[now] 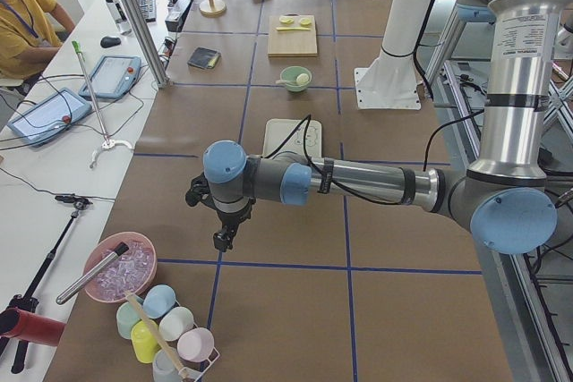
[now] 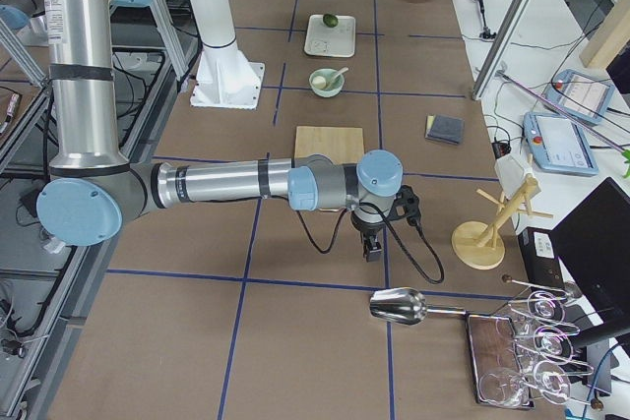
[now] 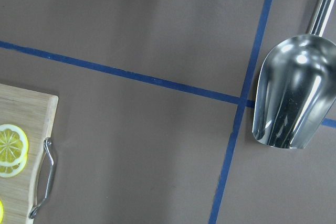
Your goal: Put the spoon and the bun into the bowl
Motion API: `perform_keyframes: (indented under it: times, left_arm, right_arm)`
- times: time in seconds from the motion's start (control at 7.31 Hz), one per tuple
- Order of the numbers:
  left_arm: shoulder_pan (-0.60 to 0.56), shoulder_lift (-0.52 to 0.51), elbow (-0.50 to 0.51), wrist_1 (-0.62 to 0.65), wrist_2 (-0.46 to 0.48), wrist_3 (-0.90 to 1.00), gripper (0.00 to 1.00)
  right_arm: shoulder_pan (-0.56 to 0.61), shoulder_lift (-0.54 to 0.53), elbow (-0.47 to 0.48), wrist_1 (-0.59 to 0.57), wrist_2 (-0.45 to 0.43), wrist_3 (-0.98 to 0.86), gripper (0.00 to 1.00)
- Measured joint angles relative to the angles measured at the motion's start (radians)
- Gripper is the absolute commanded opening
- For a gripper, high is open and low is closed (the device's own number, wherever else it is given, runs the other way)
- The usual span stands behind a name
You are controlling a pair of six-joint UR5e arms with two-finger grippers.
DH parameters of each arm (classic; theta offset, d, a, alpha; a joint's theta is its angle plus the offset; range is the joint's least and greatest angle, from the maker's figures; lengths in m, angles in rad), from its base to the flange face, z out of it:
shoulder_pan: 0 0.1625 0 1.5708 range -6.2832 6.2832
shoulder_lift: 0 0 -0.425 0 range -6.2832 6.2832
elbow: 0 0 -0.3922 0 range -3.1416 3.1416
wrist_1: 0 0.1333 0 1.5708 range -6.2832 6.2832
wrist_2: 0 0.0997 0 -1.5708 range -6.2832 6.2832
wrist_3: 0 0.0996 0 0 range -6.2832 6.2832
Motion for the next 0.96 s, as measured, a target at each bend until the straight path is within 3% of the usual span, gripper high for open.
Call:
perform_keyframes:
  times: [0.55,0.96]
  left_arm:
    - [-0.002,0.029,-0.014,0.006,-0.006,-0.008,1.0]
    - [-0.002,0.039,-0.015,0.049,-0.008,-0.011,1.0]
  right_arm:
    - [0.0,-0.03,0.0,-0.003,-0.001,0.009,1.0]
    - [0.0,-0.03,0.017,-0.068,0.013,0.01,1.0]
